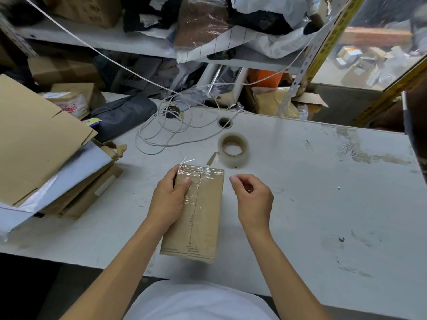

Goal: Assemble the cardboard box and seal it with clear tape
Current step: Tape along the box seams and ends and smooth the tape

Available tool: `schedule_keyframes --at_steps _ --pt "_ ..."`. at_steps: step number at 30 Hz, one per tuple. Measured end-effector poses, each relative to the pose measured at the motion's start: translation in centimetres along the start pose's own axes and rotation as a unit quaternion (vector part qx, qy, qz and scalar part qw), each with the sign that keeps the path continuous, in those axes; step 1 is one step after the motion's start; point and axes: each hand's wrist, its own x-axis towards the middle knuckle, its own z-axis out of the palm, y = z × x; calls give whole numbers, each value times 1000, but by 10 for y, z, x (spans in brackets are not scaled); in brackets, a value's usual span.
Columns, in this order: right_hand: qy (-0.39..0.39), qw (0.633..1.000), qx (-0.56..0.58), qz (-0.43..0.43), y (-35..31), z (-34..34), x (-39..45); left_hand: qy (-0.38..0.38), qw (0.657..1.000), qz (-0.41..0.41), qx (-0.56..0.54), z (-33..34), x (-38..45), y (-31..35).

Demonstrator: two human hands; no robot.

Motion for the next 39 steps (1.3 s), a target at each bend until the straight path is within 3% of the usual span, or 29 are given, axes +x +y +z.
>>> schedule_keyframes --at_steps 8,14,20,25,28,35,39 --pt "0 999 -3 40 -4 16 -17 -6 999 1 -48 6 -20 -10" --pt "-30 998 -17 58 -2 10 -22 -62 994 -18 -90 -4 -15 -22" --pt "-101 994 14 46 6 7 -8 -86 992 34 -82 -13 -1 -25" --pt "-172 982 56 55 11 6 5 -116 985 0 -130 -17 11 -31" --pt "-190 977 77 65 12 11 6 -94 984 -6 -154 -16 18 -31" --pt "-132 980 58 135 2 37 4 -41 979 -60 -190 2 28 -21" --pt "-107 973 68 191 -9 44 13 -26 966 -138 -218 6 34 -12"
